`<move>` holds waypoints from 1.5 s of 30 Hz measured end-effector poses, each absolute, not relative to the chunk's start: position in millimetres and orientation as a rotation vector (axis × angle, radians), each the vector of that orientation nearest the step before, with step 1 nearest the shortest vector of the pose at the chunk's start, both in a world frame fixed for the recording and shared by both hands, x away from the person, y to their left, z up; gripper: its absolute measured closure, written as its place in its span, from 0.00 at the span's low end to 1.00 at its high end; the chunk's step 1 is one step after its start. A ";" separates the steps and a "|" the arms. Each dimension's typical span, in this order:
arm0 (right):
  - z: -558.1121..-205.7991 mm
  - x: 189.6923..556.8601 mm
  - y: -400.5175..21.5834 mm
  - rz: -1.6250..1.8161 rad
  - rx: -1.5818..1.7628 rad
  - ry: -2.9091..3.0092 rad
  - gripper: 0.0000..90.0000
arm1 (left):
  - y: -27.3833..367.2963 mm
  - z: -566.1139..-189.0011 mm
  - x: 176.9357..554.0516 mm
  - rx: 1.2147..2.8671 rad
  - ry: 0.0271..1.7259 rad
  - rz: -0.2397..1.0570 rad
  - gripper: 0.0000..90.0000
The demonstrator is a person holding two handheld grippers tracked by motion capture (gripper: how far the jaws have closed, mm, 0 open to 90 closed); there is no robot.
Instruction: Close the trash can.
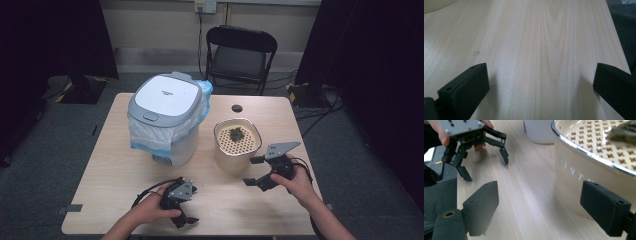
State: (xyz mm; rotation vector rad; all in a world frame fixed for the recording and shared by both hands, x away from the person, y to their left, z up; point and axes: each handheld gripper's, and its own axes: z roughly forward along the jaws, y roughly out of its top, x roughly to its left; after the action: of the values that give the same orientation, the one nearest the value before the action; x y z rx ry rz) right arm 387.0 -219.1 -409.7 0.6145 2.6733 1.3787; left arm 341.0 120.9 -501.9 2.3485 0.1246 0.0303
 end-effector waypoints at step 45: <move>-461.2 380.8 -262.8 1.300 0.760 2.658 0.16 | 120.9 -501.8 341.1 2.348 0.124 0.031 0.00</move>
State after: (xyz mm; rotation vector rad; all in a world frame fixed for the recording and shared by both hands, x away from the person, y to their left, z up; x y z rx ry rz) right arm 380.8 -262.8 -461.2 0.7604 2.6585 1.3002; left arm 341.1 120.9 -501.8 2.3485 0.1243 0.0306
